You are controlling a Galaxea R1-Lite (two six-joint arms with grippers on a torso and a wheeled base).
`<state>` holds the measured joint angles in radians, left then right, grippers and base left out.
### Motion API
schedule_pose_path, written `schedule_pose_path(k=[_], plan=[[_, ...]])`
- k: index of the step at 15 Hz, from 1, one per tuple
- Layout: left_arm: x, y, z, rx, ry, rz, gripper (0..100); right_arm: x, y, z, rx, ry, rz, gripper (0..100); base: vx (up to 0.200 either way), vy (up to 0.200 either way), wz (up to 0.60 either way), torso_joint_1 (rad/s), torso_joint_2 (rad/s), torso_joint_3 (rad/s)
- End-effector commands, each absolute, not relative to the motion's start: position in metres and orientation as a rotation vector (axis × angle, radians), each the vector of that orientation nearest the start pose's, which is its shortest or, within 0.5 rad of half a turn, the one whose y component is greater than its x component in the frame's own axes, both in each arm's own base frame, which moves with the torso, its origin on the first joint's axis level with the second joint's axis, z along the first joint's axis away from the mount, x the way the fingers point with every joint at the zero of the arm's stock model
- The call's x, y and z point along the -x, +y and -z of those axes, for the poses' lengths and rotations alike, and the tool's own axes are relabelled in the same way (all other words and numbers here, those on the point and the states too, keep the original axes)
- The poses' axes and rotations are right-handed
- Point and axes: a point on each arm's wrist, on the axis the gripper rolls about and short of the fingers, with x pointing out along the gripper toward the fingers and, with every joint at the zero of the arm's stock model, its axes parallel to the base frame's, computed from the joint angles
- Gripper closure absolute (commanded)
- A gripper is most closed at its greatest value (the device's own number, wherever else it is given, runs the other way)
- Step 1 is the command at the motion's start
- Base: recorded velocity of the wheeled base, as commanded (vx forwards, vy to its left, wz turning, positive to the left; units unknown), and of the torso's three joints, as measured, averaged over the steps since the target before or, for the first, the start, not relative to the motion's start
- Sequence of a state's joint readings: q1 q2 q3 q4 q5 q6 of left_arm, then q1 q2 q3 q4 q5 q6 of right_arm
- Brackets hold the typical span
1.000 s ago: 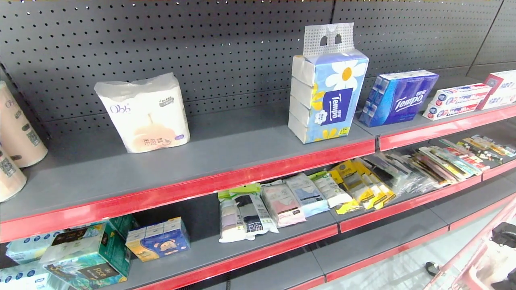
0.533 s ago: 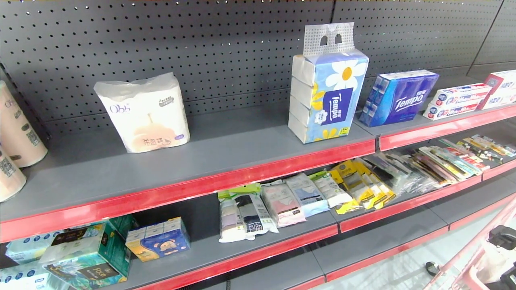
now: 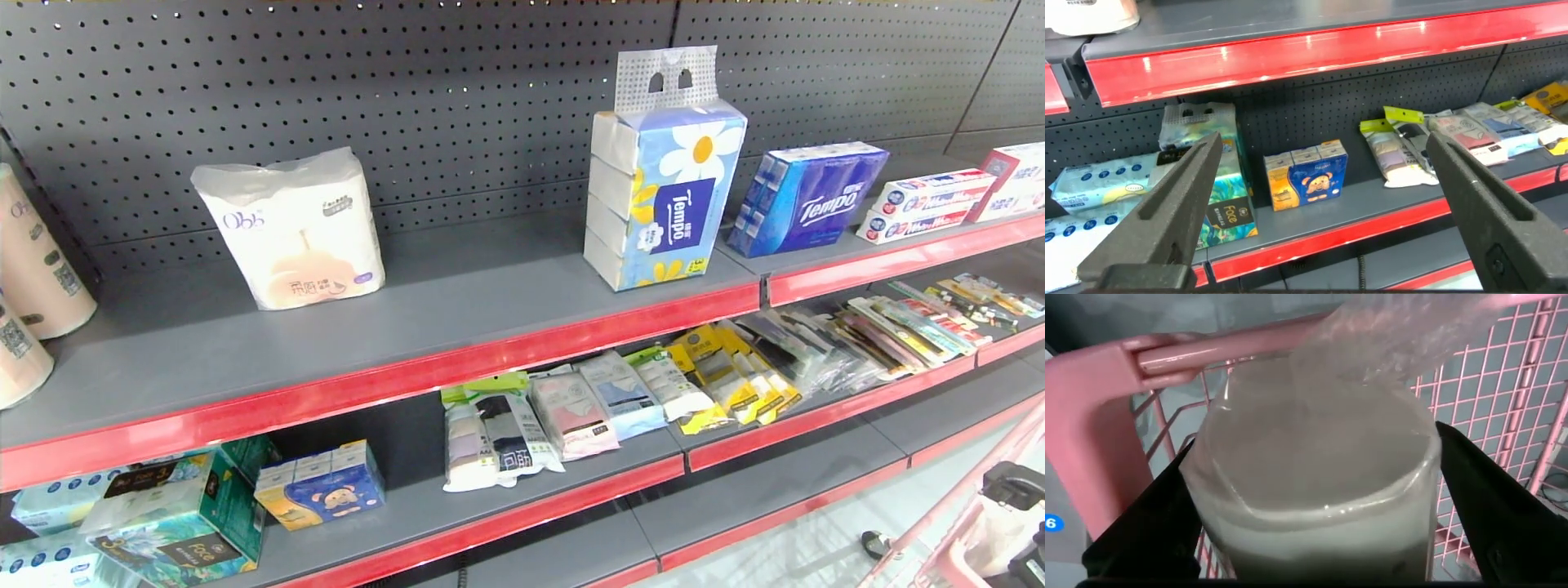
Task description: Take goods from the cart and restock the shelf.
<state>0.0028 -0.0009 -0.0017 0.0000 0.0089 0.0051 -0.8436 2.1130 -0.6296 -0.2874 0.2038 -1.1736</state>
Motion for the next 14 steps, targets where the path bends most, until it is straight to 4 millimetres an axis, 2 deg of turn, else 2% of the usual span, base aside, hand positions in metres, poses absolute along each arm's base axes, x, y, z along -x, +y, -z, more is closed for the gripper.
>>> schedule_pose_path(k=[1, 8, 14], plan=[[0.023, 0.0, -0.076, -0.005, -0.002, -0.012, 0, -0.192, -0.208, 0.01, 0.432, 1.187, -0.13, 0, 0.0, 0.0, 0.0, 0.0, 0.0, 0.0], [0.023, 0.0, -0.076, -0.005, -0.002, -0.012, 0, -0.203, -0.2, 0.008, 0.46, 1.217, -0.188, 0, 0.0, 0.0, 0.0, 0.0, 0.0, 0.0], [0.023, 0.0, -0.076, -0.005, -0.002, -0.012, 0, -0.206, -0.202, 0.01, 0.448, 1.228, -0.197, 0, 0.0, 0.0, 0.0, 0.0, 0.0, 0.0]])
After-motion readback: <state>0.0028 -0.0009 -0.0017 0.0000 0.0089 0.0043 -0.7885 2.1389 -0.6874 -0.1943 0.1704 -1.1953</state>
